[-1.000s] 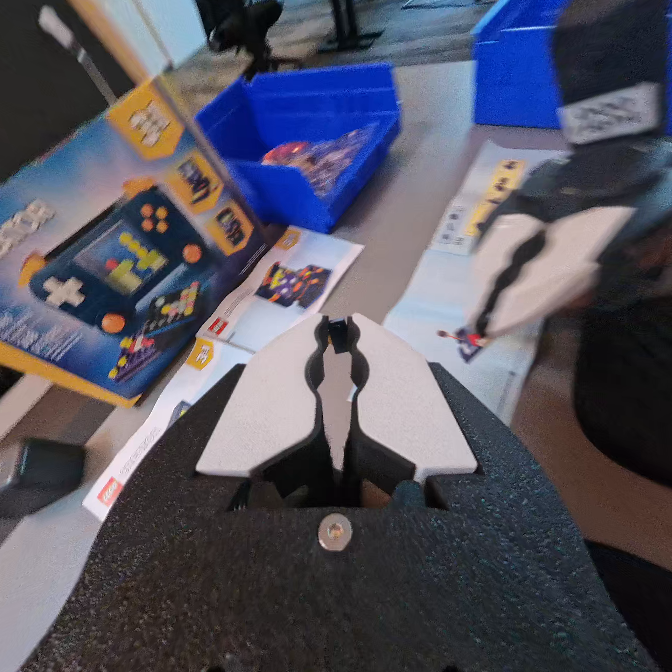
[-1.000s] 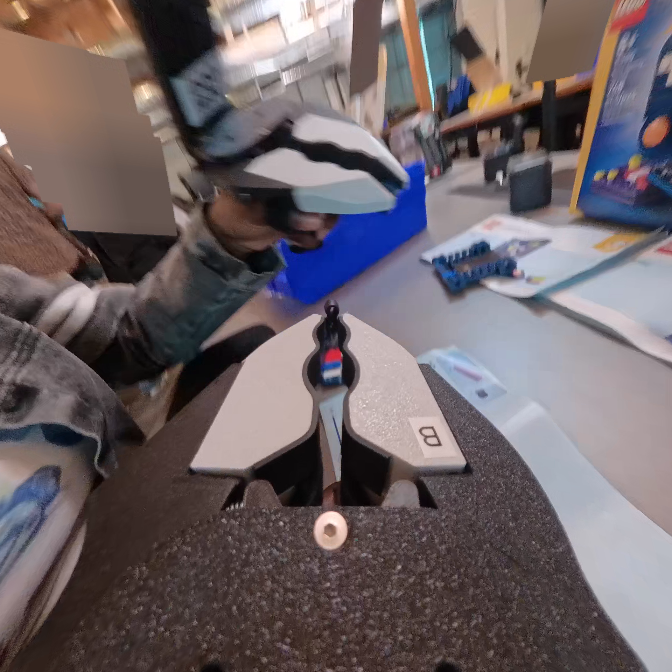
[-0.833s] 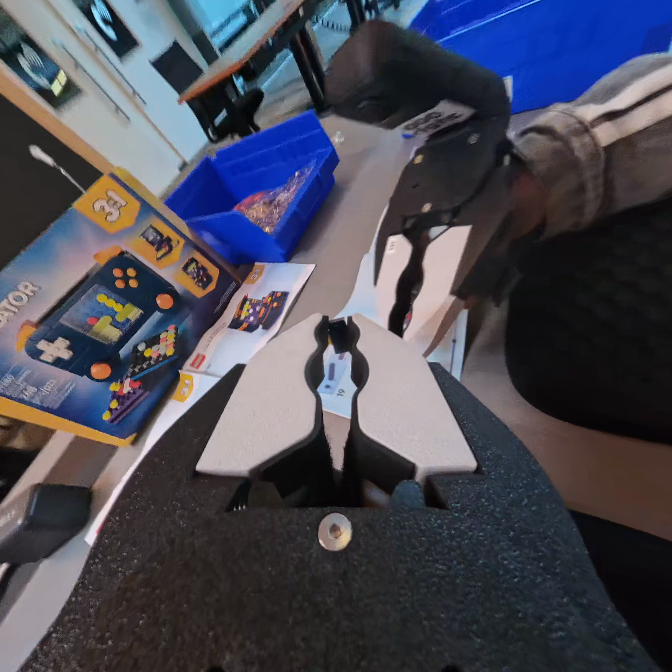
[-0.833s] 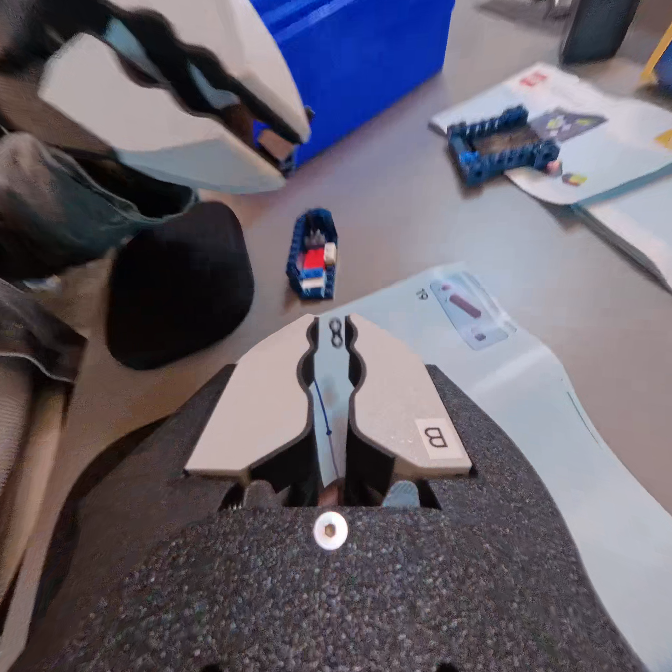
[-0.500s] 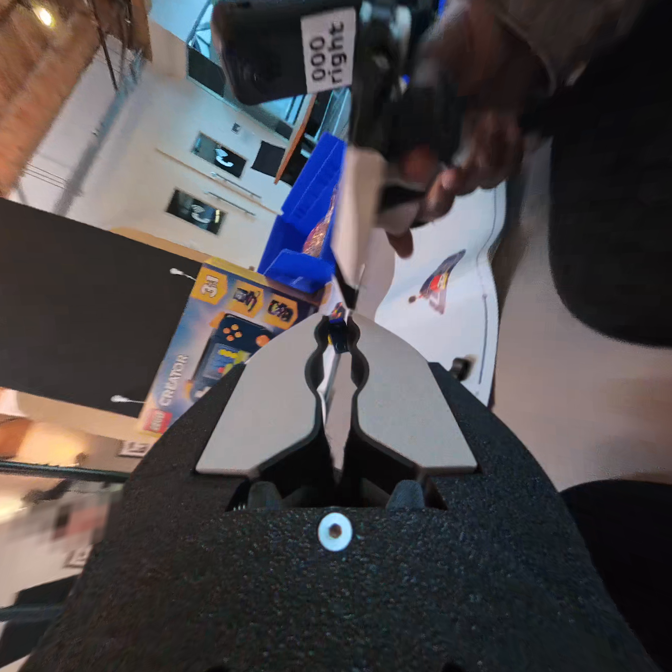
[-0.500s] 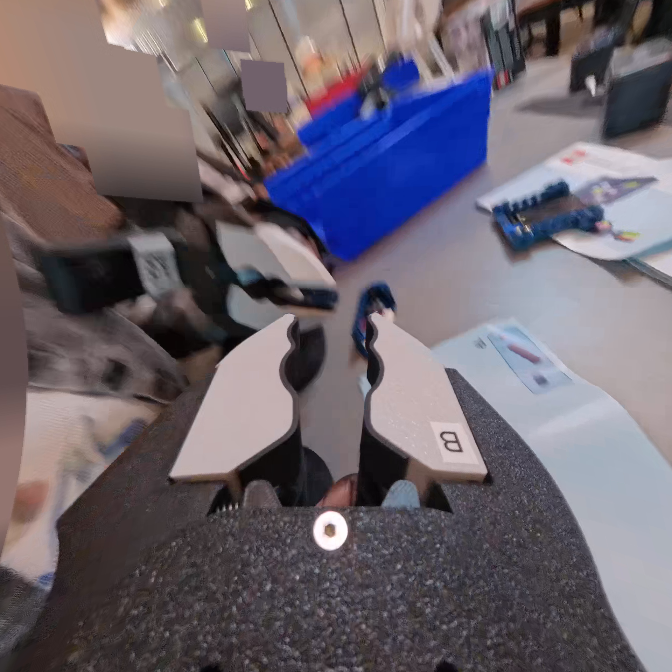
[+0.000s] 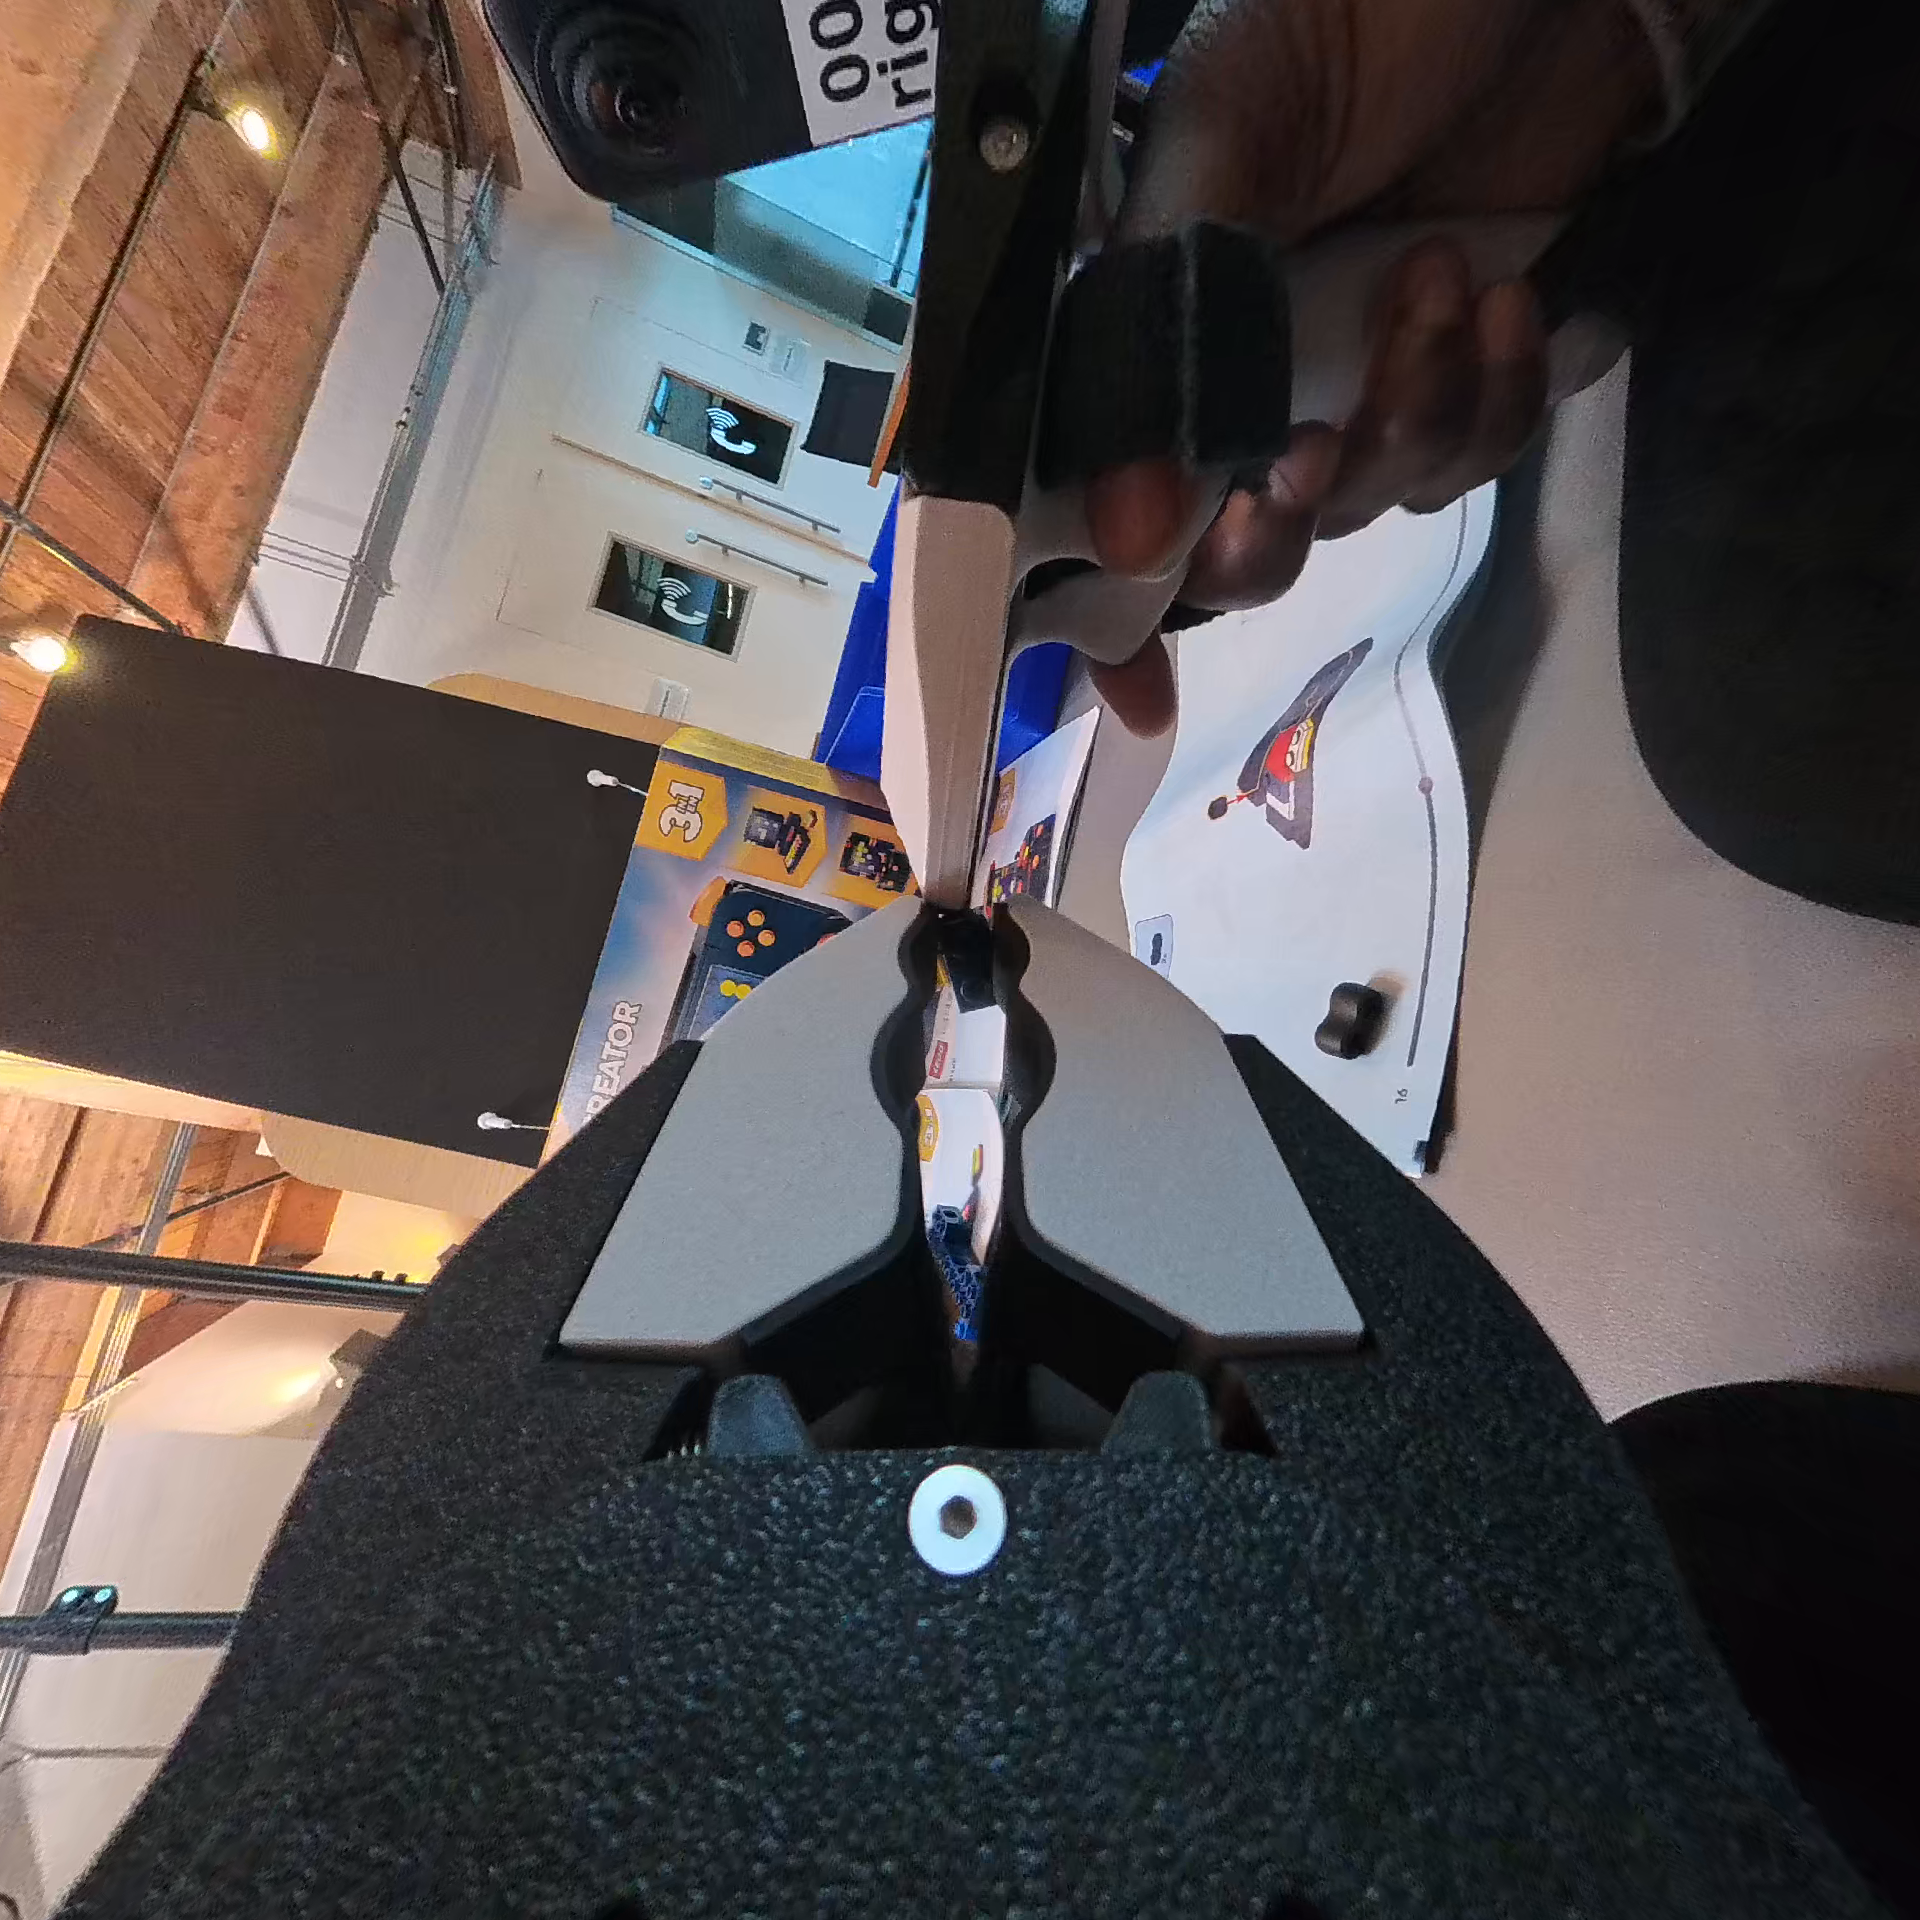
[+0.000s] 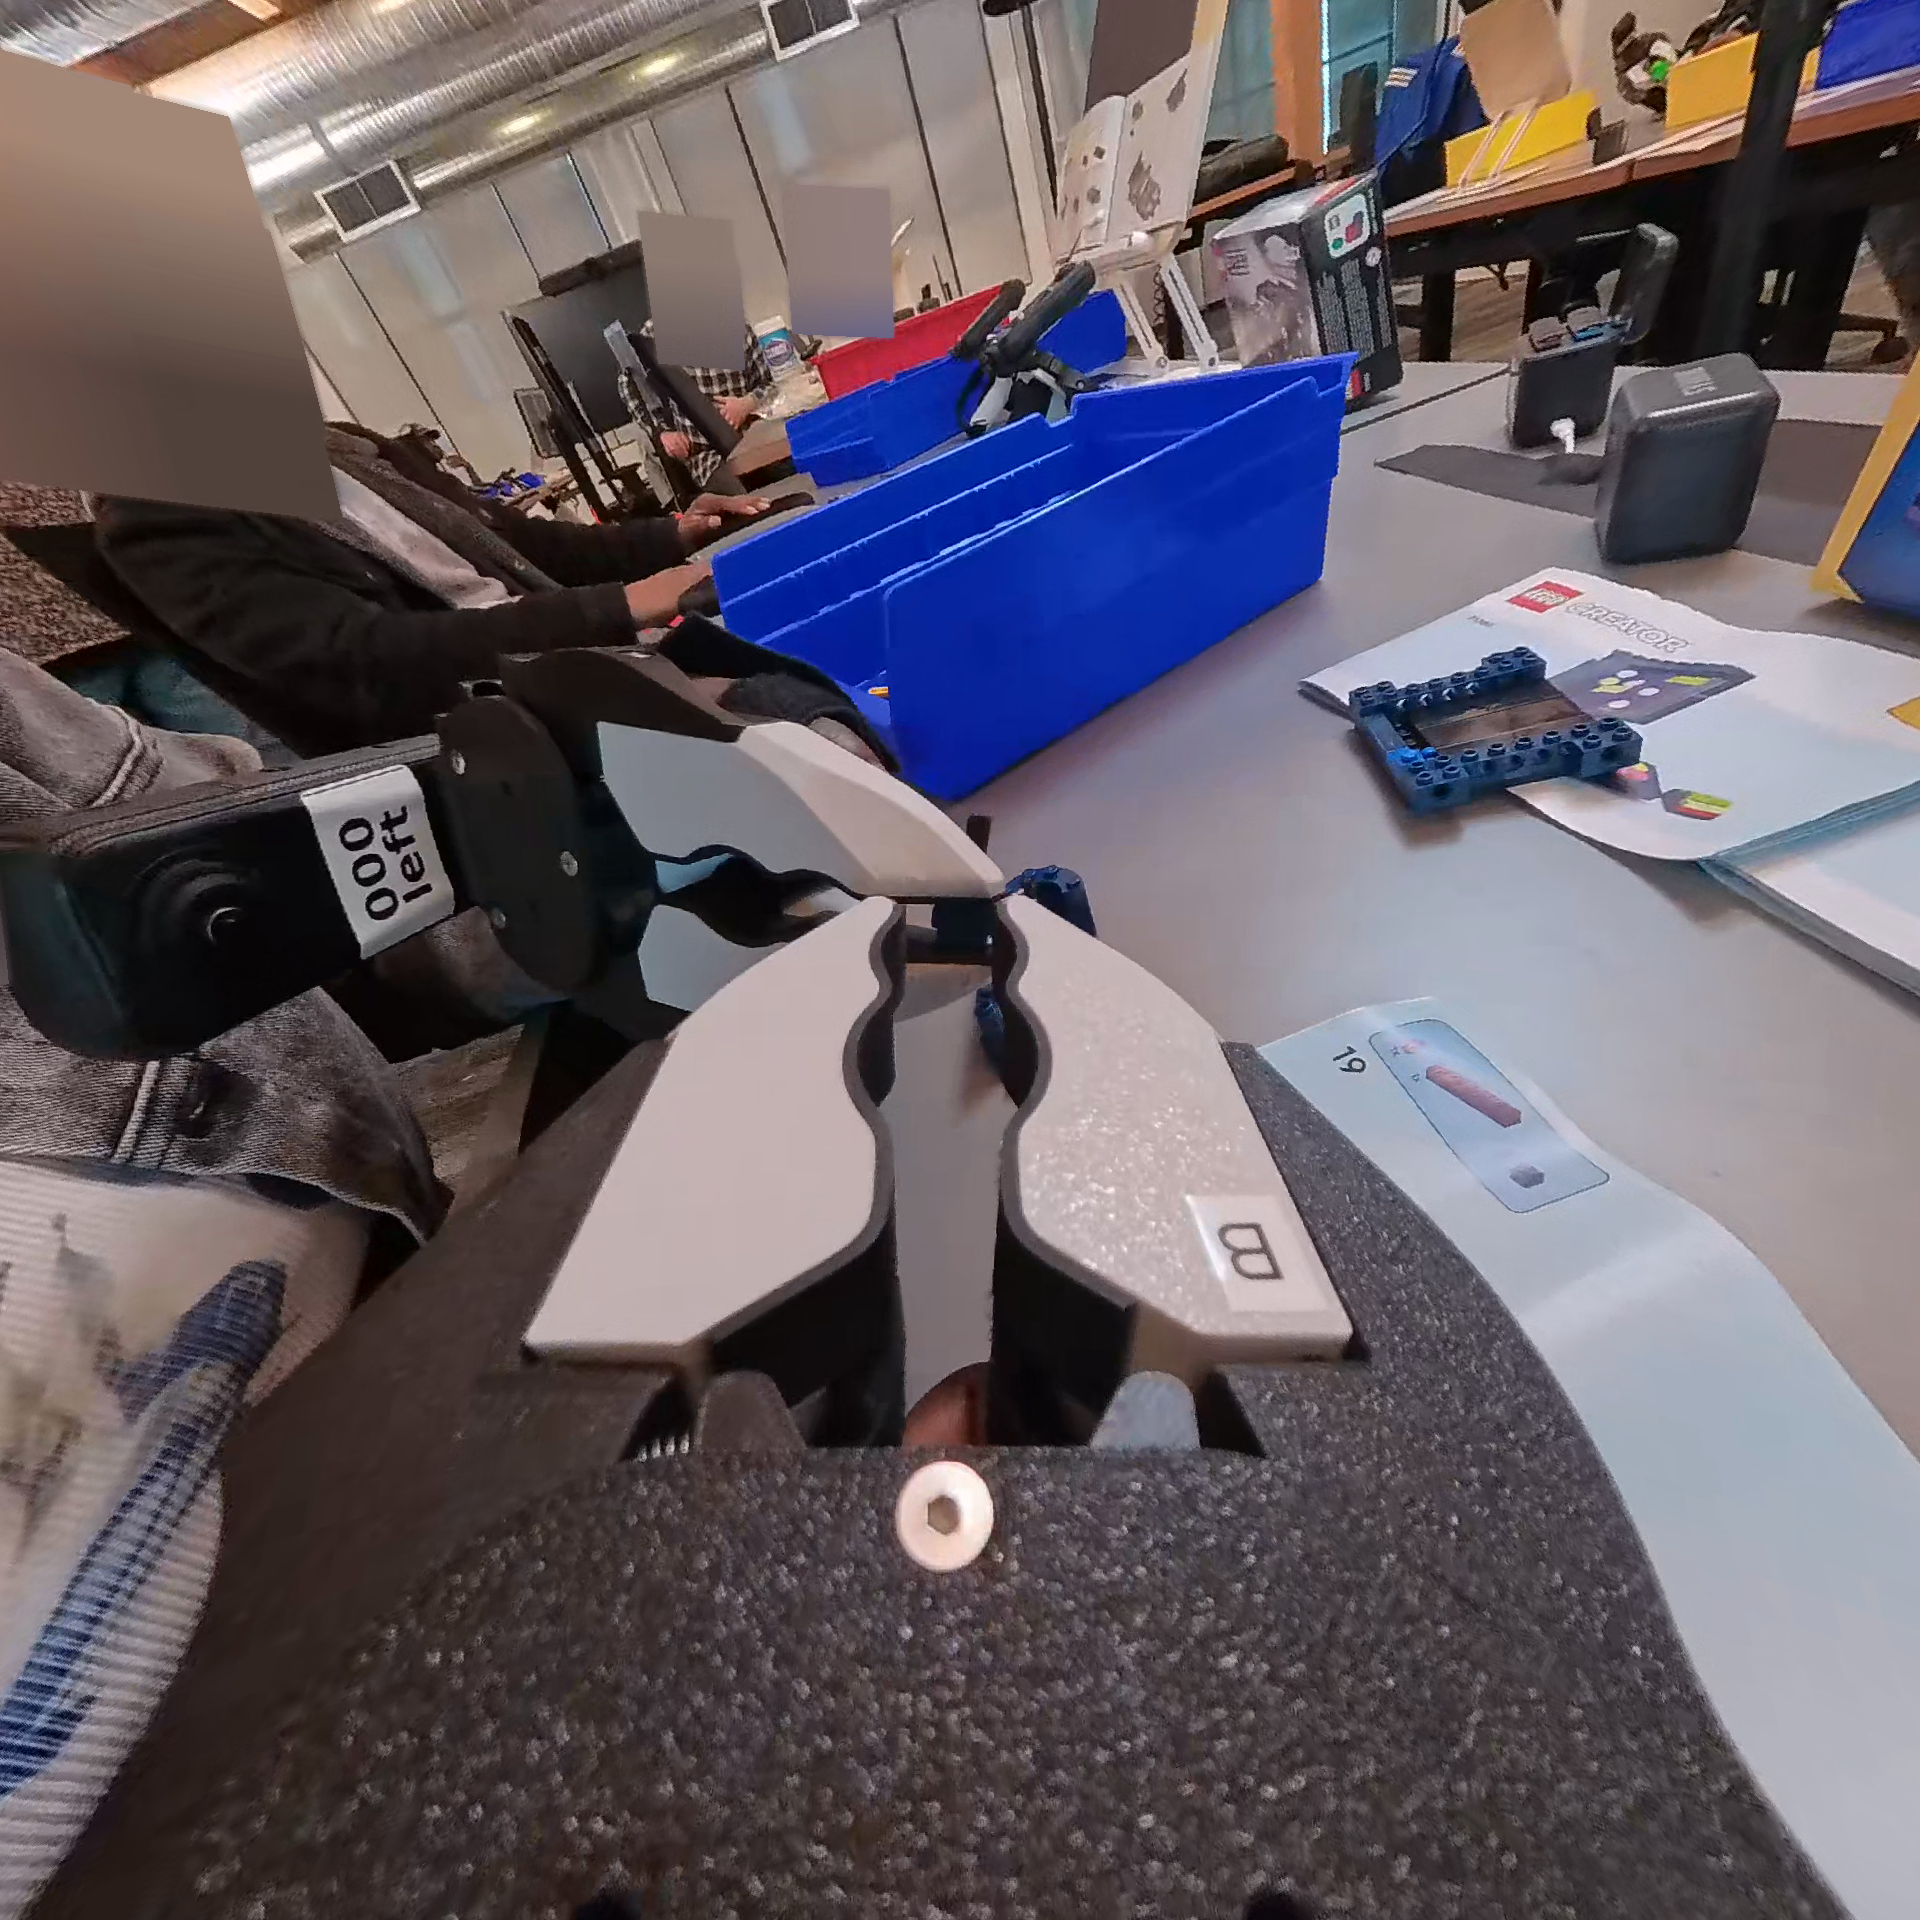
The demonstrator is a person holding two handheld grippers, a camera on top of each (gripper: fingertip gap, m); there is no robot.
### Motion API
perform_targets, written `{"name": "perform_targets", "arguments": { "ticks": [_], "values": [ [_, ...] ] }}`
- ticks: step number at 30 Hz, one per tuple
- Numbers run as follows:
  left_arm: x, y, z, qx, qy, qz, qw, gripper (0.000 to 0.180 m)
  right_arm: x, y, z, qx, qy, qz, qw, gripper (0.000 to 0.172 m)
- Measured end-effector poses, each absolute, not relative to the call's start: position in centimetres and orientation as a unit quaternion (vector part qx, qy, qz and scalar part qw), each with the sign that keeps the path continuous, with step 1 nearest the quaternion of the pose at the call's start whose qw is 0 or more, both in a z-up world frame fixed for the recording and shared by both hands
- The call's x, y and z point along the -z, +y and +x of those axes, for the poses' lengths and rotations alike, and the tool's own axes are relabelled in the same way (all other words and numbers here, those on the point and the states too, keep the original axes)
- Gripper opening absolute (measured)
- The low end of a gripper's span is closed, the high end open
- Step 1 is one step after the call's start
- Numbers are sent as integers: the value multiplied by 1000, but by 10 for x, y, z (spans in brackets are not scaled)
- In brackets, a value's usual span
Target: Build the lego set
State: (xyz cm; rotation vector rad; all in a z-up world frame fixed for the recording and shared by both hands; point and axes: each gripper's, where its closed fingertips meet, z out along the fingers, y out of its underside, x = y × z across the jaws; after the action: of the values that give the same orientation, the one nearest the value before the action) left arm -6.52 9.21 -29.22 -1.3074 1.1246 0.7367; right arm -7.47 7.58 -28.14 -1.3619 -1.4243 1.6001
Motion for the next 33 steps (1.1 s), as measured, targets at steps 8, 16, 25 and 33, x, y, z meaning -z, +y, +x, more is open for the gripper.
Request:
{"name": "perform_targets", "arguments": {
  "ticks": [8,16,25,33],
  "values": [
    [292,91,-63,-329,489,-548,593,9,286,74,-75,-587,-549,-520,291,16],
    [281,87,-59,-310,477,-533,626,18,283,79,-73,-570,-556,-509,328,10],
    [243,69,-64,255,263,-623,691,41,234,70,-50,-721,-488,-382,309,10],
    [247,53,-42,452,251,-611,600,29,237,52,-49,-707,-527,-354,314,10]
  ]
}}
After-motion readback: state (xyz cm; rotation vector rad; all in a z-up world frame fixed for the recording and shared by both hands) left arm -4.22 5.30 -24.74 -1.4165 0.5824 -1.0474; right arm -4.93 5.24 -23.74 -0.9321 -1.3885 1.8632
